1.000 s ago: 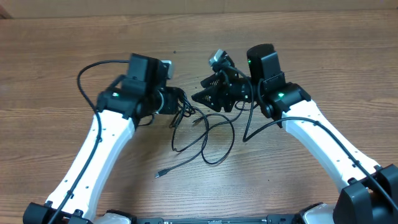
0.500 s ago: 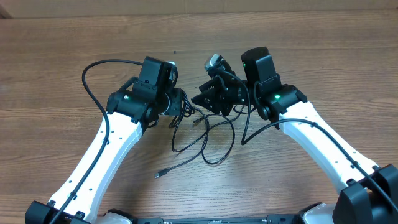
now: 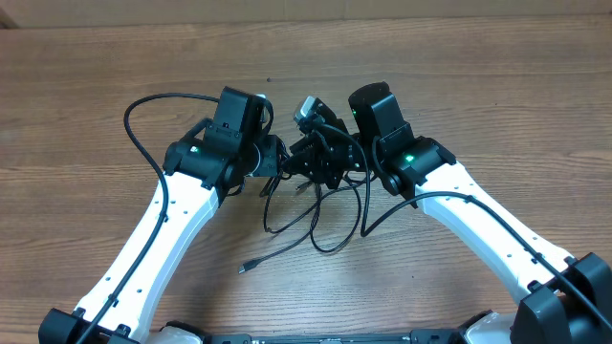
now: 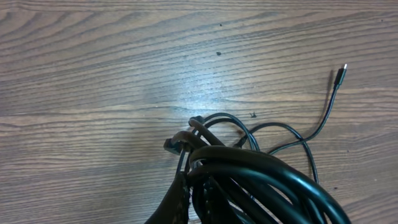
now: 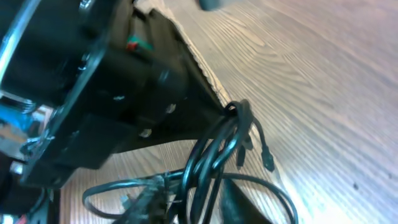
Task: Untangle cables
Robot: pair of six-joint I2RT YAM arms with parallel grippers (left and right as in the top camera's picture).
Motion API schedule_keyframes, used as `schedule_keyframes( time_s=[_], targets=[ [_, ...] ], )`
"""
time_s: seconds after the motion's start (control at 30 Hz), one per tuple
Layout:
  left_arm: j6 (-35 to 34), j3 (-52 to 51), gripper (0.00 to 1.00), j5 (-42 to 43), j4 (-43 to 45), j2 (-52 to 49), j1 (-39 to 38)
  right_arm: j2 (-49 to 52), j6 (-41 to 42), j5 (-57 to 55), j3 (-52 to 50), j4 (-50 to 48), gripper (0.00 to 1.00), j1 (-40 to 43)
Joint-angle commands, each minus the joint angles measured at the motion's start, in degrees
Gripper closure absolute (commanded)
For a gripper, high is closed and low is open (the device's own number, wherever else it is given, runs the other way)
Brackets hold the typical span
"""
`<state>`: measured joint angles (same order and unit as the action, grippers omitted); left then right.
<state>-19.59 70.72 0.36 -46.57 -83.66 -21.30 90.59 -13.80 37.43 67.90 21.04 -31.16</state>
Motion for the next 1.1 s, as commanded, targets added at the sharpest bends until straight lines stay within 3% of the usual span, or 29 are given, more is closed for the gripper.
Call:
schedule_keyframes(
  time_s=[0.0, 0.1, 0.7, 1.07],
  targets=[
    [-1.27, 0.68, 0.96, 2.27, 0.44, -0.09, -0.26, -0.72, 0.00, -2.58, 0.37, 0.28, 0.86, -0.02],
    [-1.27, 0.68, 0.96, 3.63, 0.81, -0.09, -0.26, -0.72, 0.02, -3.78, 0.37, 0.37, 0.96, -0.02],
    [-1.25, 0.68, 0.95, 6.71, 1.77, -0.09, -0.26, -0.72, 0.61, -7.48, 0.37, 1.53, 0.96, 0.07],
    [-13.03, 0.70, 0.96, -2.01, -0.81, -0.09, -0.04, -0.72, 19.10, -30.53, 0.37, 0.35, 0.96, 0.15]
  ],
)
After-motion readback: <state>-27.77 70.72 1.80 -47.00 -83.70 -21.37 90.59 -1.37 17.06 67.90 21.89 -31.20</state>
